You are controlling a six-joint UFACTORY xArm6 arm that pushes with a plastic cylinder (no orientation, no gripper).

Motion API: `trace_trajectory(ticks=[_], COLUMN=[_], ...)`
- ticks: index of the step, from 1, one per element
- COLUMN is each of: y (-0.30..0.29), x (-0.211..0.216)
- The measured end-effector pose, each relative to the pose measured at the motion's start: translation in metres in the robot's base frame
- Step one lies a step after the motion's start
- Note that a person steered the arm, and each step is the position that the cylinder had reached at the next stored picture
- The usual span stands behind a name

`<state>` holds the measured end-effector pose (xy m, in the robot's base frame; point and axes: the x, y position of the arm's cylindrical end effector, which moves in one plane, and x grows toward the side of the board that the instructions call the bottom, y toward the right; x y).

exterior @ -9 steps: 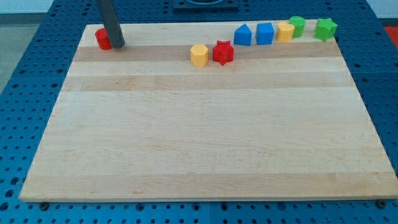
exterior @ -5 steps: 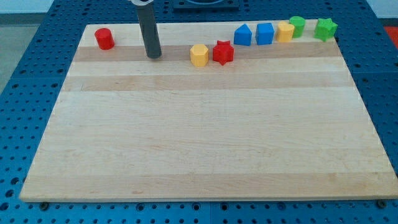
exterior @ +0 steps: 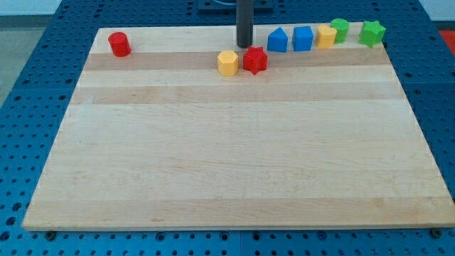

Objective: Slide the yellow hexagon and the red star slightly towards the bottom

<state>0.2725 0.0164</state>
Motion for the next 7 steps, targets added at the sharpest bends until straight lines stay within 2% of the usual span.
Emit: trace_trajectory(ticks=[1,2,4,5,6,7], y=[0.0,0.0,0.0,-0.048,-0.079,-0.07], x=[0.062,0.054,-0.027,0.017,0.086,0.075])
